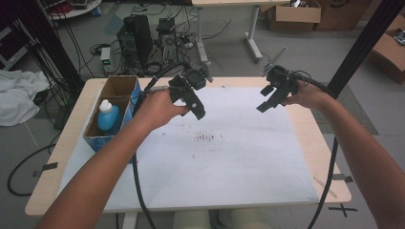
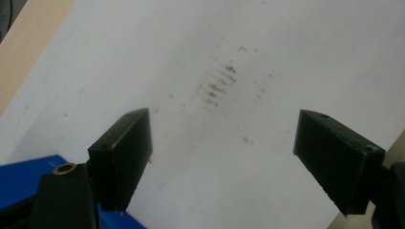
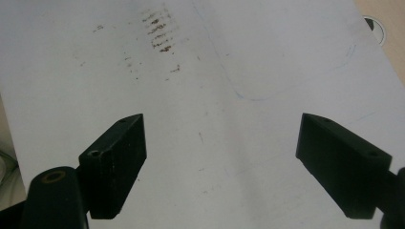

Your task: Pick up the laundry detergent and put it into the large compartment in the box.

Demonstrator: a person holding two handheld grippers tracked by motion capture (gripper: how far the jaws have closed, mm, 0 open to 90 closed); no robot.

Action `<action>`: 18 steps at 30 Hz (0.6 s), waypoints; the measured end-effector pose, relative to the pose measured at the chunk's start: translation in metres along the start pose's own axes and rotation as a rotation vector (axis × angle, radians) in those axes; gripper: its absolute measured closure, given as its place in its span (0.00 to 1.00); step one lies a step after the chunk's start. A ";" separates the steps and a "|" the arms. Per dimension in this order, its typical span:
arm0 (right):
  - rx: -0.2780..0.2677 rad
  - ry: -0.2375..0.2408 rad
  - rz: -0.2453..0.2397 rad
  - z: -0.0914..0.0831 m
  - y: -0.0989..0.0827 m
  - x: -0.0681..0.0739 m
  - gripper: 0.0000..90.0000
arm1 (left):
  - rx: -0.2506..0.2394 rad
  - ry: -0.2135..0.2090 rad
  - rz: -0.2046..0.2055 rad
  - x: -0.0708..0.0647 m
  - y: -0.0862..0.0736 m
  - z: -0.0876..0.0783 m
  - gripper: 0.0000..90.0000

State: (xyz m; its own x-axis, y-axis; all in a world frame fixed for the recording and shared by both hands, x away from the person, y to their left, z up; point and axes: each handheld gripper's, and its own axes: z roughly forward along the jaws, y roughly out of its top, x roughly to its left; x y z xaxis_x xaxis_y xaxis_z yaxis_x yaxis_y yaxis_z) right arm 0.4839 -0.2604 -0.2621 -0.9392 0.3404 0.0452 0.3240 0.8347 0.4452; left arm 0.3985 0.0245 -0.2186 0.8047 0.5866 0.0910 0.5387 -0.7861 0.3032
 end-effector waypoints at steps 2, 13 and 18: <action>0.001 0.001 0.004 0.000 0.000 0.000 0.19 | 0.003 -0.026 0.032 -0.002 0.002 0.002 0.24; 0.001 0.002 -0.008 0.000 0.002 0.002 0.20 | 0.041 -0.053 0.175 -0.016 0.015 0.016 0.24; 0.007 0.000 -0.007 0.000 0.002 0.002 0.20 | 0.049 -0.070 0.204 -0.018 0.020 0.020 0.25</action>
State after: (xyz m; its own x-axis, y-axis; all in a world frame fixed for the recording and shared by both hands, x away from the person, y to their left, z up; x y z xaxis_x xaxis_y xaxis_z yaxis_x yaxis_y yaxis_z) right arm 0.4822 -0.2581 -0.2607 -0.9414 0.3347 0.0420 0.3182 0.8399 0.4396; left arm 0.3994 -0.0054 -0.2335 0.9129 0.4004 0.0790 0.3727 -0.8968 0.2383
